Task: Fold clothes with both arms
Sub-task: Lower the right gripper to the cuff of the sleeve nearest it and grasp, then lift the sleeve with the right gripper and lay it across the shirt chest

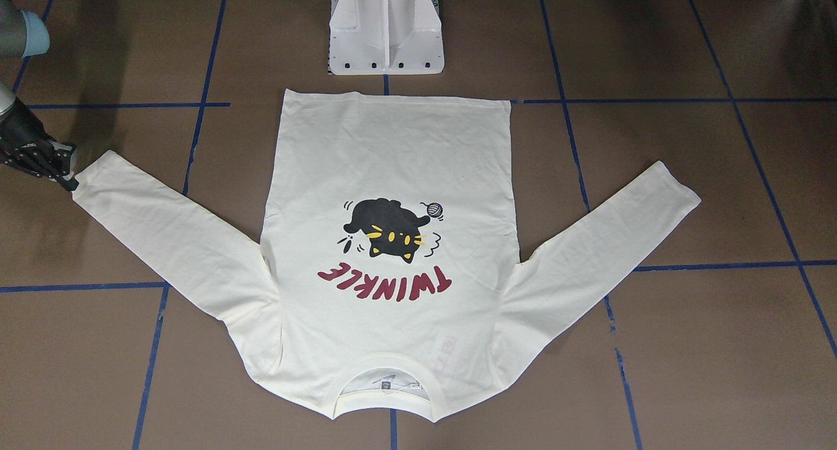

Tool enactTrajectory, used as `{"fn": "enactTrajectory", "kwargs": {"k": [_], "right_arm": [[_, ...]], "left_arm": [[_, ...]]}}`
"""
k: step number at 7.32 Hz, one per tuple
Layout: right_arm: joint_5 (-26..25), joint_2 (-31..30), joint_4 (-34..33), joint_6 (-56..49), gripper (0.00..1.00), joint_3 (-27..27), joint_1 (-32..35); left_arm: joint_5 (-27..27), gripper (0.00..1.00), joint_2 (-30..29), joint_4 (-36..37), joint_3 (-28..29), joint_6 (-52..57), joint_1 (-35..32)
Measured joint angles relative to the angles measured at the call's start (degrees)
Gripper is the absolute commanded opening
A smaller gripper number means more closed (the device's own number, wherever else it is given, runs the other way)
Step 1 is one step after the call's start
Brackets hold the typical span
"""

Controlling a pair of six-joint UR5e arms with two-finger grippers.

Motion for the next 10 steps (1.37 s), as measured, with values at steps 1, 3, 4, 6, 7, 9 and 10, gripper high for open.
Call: {"fn": "enactTrajectory", "kwargs": {"k": [1, 3, 4, 6, 7, 9, 10], "right_arm": [[2.11, 0.21, -3.43, -0.04, 0.0, 3.59, 1.54], [6.25, 5.38, -20.0, -0.05, 0.0, 13.27, 5.9], [6.96, 12.37, -31.67, -0.04, 0.0, 16.52, 7.36], [5.3, 31.45, -54.54, 0.02, 0.0, 17.2, 7.91], [3.67, 39.54, -61.28, 0.07, 0.0, 15.25, 7.68], [0.71, 51.78, -65.68, 0.21, 0.0, 8.47, 7.37], [-1.01, 57.52, -66.08, 0.28, 0.0, 3.97, 7.17]], "left_arm": [[-0.04, 1.0, 0.02, 0.02, 0.0, 0.05, -0.05], [-0.07, 1.0, 0.07, 0.08, 0.0, 0.0, -0.1], [-0.09, 1.0, 0.06, 0.11, -0.02, -0.05, -0.11], [-0.15, 1.0, 0.01, 0.16, -0.07, -0.17, -0.11], [-0.15, 1.0, -0.02, 0.17, -0.08, -0.2, -0.11], [-0.22, 1.0, -0.05, 0.21, -0.09, -0.21, -0.11], [-0.23, 1.0, -0.05, 0.2, -0.09, -0.22, -0.11]]}}
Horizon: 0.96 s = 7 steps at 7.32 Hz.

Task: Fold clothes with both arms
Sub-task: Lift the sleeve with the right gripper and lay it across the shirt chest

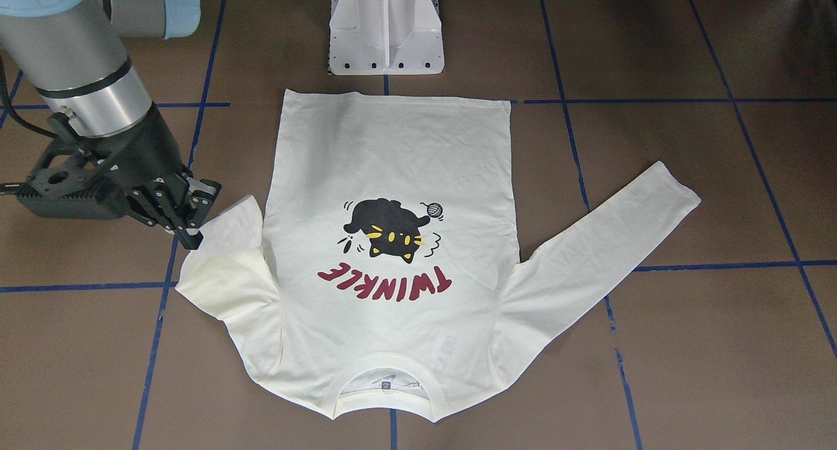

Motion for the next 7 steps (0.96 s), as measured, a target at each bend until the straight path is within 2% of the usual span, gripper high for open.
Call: {"fn": "enactTrajectory", "kwargs": {"k": [3, 5, 7], "right_arm": [[-9.55, 14.82, -0.16, 0.4, 0.0, -12.43, -5.49], [-15.21, 20.18, 1.41, 3.46, 0.0, -19.03, -12.68], [-20.15, 25.03, 5.92, 6.75, 0.0, -28.48, -18.71]], "left_arm": [[-0.03, 1.0, -0.13, 0.0, -0.09, 0.0, 0.0], [-0.16, 1.0, -0.13, 0.22, -0.34, -0.06, 0.0], [-0.18, 1.0, -0.03, 0.47, -0.27, -0.09, 0.0]]}}
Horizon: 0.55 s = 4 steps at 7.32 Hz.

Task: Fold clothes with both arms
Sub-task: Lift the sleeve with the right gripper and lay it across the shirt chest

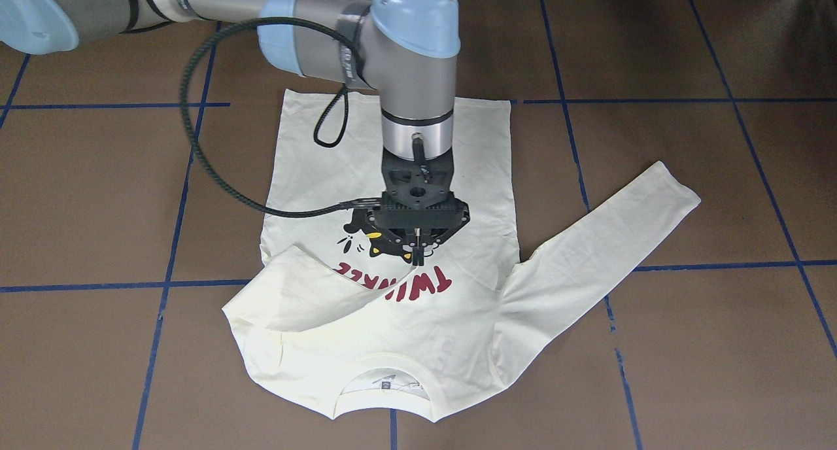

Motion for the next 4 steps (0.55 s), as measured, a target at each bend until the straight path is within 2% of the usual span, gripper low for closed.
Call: {"fn": "enactTrajectory", "kwargs": {"k": [1, 3, 4], "right_arm": [[-2.45, 2.06, 3.26, 0.52, 0.0, -4.2, -1.93], [-4.01, 5.42, 6.9, 0.85, 0.0, -8.93, -3.71], [-4.15, 7.16, 7.49, 0.89, 0.06, -11.06, -3.93]], "left_arm": [[0.0, 1.0, 0.05, 0.07, 0.26, 0.0, 0.0], [0.0, 1.0, 0.1, 0.12, 0.66, 0.0, 0.0], [0.0, 1.0, 0.11, 0.12, 0.74, -0.02, 0.0]]}}
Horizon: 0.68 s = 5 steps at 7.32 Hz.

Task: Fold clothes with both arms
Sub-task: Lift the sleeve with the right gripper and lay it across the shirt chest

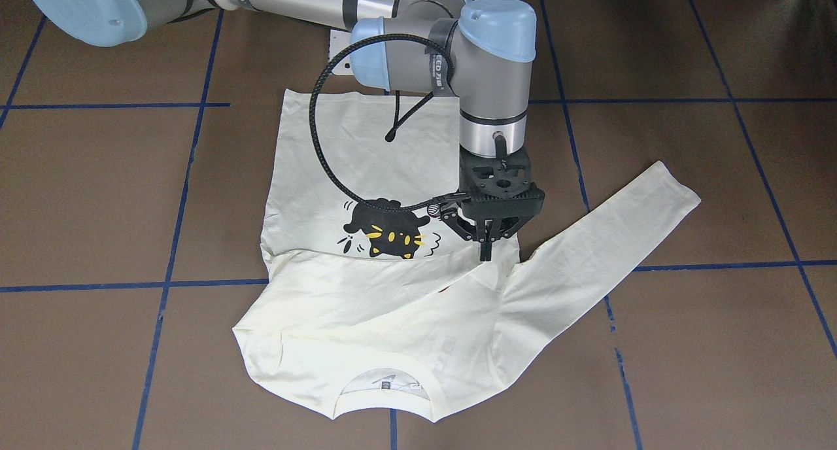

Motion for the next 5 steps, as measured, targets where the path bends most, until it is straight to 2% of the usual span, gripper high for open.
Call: {"fn": "enactTrajectory", "kwargs": {"k": [1, 3, 5], "right_arm": [[-0.07, 1.24, 0.55, 0.11, 0.99, -1.97, -0.02], [-0.42, 2.36, 3.64, 2.18, 1.0, -6.08, 0.03], [0.84, 3.36, 3.91, 4.58, 1.0, -7.42, 1.09]], "left_arm": [[0.0, 1.0, 0.0, 0.0, 0.03, -0.04, 0.0], [0.14, 1.0, -0.01, -0.06, 0.02, -0.63, 0.02], [0.4, 1.0, -0.52, -0.34, -0.3, -3.69, 0.21]]}}
